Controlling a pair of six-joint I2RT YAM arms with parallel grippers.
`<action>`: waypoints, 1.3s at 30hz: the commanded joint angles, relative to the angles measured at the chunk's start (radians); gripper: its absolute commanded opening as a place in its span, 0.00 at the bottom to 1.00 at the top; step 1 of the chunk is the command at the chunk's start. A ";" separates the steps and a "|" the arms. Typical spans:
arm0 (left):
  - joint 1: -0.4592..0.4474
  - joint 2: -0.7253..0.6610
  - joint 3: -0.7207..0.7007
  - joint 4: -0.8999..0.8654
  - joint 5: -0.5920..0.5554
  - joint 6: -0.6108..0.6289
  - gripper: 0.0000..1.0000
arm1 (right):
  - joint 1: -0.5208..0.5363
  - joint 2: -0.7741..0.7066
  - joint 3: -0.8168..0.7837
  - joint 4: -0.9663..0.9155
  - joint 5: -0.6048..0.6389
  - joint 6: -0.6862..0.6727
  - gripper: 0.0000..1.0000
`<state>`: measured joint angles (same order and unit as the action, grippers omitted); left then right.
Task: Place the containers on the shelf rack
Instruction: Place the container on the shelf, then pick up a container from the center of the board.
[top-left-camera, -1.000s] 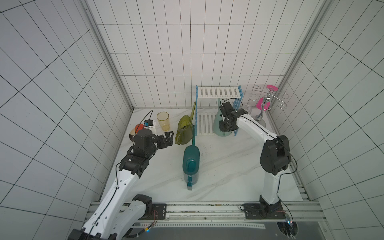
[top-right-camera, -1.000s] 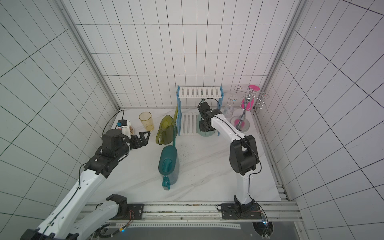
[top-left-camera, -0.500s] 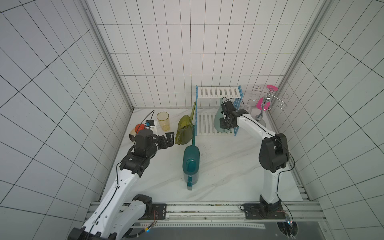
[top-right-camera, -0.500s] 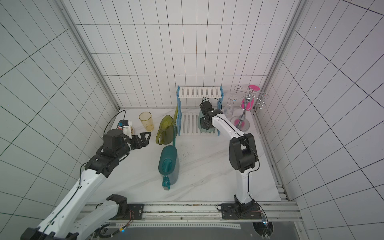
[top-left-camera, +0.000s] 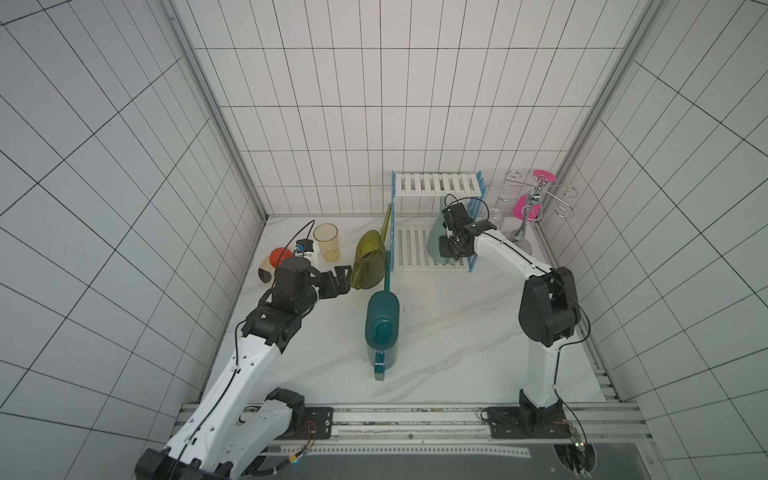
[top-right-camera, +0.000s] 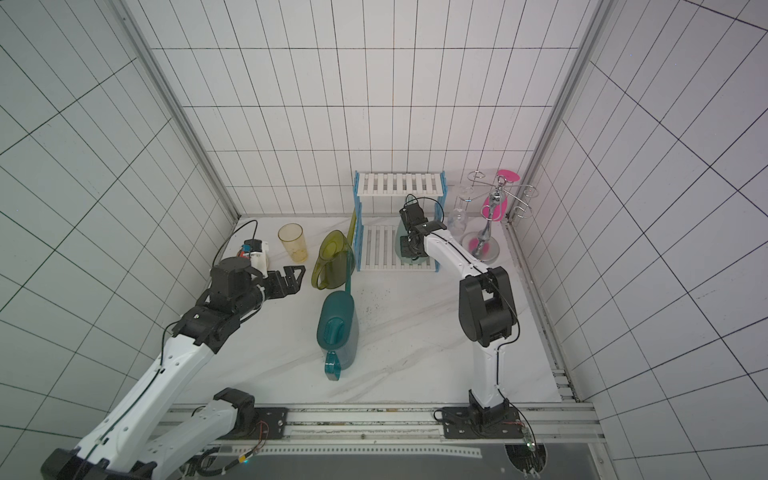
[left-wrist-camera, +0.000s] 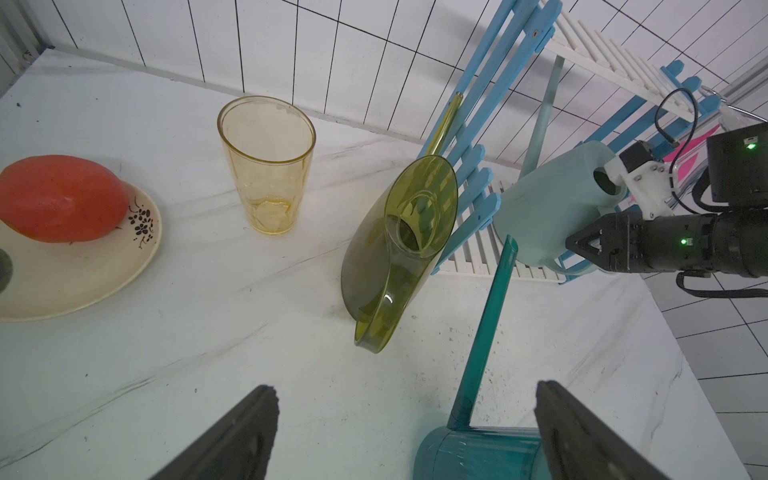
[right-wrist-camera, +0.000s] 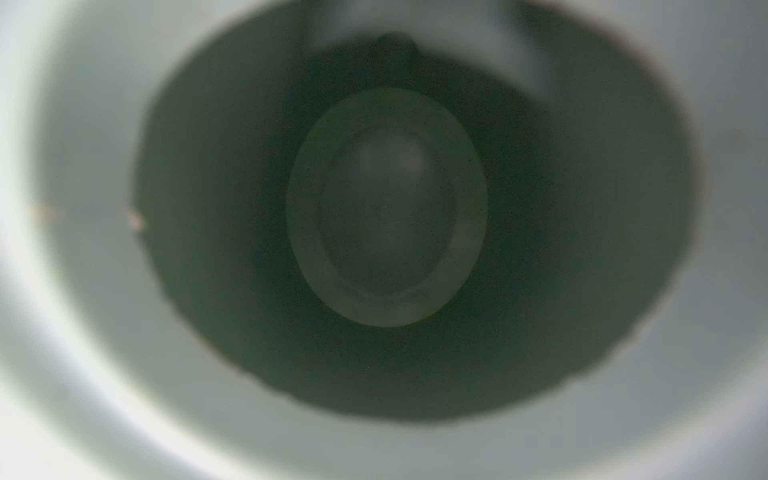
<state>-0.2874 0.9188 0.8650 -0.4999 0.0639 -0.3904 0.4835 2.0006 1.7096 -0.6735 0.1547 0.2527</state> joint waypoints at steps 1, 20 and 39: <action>-0.004 0.008 0.027 -0.024 -0.030 0.037 0.98 | -0.008 -0.029 -0.022 -0.014 0.006 0.009 0.34; -0.016 -0.010 0.036 -0.062 -0.109 -0.021 0.98 | 0.019 -0.249 -0.181 -0.031 0.007 0.025 0.70; -0.529 -0.215 0.022 -0.310 -0.418 -0.243 0.98 | 0.089 -0.769 -0.683 0.122 0.096 0.166 0.99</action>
<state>-0.7303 0.6868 0.8639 -0.7116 -0.1982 -0.5701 0.5652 1.2533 1.0557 -0.5892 0.2131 0.3943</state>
